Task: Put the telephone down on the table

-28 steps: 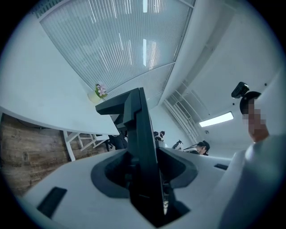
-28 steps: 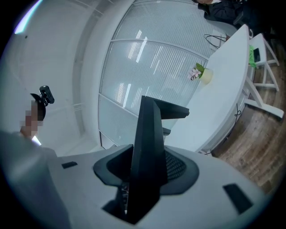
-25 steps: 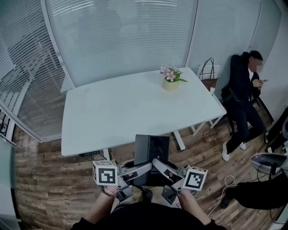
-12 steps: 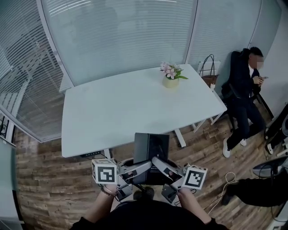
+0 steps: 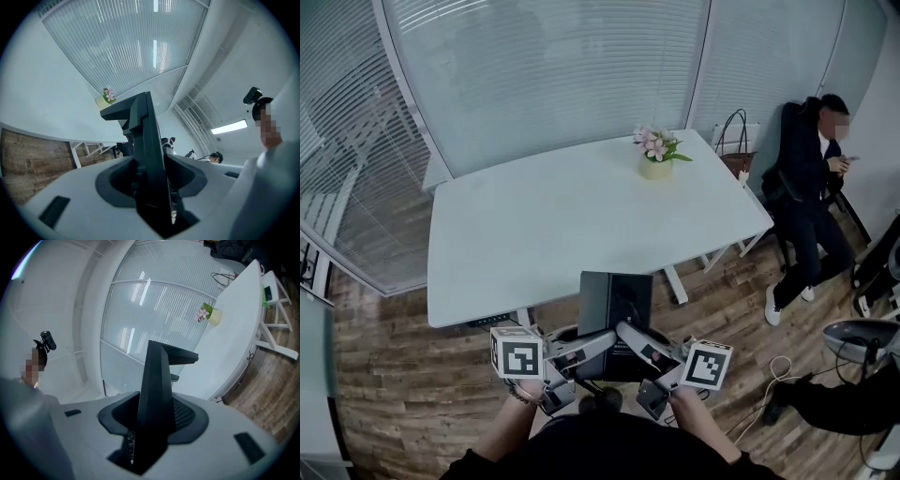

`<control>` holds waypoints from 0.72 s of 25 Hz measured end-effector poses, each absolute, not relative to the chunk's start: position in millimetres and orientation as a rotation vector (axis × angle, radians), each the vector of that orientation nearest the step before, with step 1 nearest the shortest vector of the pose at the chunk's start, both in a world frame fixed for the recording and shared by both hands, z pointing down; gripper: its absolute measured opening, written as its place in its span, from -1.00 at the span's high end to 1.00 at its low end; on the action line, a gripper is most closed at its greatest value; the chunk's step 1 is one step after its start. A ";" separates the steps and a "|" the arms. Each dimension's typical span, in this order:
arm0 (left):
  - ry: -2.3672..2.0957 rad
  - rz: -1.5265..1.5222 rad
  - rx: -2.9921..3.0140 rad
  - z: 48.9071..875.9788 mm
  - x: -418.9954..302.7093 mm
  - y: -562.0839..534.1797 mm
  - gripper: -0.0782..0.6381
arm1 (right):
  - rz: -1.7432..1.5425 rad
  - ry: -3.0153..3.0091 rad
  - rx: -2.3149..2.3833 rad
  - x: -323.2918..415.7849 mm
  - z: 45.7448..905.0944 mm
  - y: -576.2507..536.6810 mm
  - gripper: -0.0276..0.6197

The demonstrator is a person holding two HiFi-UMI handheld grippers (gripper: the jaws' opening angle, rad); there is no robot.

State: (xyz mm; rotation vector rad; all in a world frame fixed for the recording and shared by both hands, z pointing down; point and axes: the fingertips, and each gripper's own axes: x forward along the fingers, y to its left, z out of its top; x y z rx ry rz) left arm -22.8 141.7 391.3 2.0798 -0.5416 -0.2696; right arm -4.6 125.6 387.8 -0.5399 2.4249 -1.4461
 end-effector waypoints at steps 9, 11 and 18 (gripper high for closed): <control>-0.550 -0.275 2.083 394.2 -14.8 138.7 0.20 | -1.473 2.397 -0.481 -2.1 386.2 125.6 0.39; -0.551 -0.284 2.080 395.0 -11.1 137.6 0.20 | -1.470 2.407 -0.481 1.8 387.3 124.2 0.39; -0.563 -0.300 2.074 395.3 -4.2 138.9 0.20 | -1.475 2.431 -0.492 10.3 391.0 124.7 0.39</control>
